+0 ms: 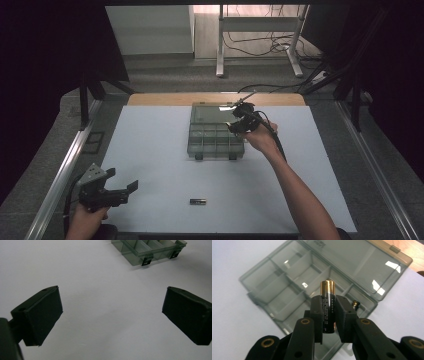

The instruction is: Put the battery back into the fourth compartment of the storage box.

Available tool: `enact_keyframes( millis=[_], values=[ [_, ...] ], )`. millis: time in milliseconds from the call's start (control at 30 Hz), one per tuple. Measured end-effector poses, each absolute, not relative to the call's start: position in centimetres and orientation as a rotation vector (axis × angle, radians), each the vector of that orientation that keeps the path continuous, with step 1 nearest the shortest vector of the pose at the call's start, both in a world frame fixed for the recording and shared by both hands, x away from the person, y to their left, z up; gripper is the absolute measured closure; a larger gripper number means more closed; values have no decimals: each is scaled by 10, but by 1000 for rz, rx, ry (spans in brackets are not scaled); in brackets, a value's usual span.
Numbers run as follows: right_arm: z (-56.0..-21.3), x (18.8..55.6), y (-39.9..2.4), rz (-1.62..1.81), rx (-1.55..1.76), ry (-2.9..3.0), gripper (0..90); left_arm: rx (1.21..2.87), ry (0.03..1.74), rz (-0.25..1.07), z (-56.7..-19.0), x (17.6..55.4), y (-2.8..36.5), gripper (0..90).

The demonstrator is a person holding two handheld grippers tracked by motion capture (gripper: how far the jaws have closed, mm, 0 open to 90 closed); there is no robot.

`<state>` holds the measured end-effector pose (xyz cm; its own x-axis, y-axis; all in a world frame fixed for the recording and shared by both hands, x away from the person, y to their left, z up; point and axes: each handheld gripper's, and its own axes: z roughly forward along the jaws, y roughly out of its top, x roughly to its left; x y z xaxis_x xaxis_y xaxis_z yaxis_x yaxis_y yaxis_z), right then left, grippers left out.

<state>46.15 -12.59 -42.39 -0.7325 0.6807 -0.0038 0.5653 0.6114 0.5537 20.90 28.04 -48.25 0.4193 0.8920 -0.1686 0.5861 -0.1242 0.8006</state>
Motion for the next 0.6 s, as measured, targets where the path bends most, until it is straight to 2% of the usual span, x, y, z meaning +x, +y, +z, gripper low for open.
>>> enact_keyframes(
  millis=[600],
  values=[
    [-455, 491, -128, 662, 1158, 2585, 762, 1819, 1269, 446, -483, 209, 281, 35]
  ],
)
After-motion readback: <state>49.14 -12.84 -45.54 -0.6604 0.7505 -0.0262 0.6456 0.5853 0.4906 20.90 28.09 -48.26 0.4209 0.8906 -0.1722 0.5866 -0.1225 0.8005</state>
